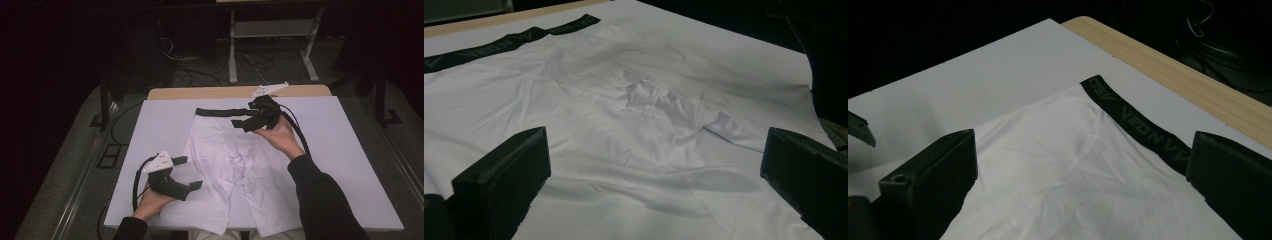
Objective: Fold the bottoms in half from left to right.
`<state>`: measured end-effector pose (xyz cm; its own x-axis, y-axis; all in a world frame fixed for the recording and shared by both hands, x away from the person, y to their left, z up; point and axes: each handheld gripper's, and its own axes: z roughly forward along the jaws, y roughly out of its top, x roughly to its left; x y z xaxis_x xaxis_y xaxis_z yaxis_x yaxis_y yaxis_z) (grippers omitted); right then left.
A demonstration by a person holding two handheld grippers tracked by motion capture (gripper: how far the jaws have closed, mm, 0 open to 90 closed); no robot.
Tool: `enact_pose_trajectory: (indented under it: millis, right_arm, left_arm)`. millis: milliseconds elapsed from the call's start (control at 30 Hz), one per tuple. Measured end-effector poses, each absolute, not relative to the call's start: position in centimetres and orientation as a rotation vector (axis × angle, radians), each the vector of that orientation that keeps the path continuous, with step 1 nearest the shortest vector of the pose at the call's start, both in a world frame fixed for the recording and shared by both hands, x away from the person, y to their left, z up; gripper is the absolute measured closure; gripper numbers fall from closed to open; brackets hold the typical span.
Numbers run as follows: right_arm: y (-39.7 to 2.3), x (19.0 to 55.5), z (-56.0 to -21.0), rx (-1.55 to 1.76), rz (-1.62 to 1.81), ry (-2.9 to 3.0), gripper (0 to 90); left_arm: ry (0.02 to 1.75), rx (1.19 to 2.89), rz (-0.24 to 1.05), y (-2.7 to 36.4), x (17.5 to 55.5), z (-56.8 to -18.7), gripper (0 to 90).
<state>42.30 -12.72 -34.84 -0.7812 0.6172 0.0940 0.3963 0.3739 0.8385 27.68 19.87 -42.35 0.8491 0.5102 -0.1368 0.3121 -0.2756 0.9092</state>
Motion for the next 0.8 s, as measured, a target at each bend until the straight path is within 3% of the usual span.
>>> enact_pose_trajectory:
  millis: [800]
  right_arm:
    - [-7.4, 46.4, -35.9, 0.907, 1.336, 2.446, 0.0]
  left_arm:
    - [0.614, 1.871, 0.209, 20.0, 27.6, -42.3, 0.0]
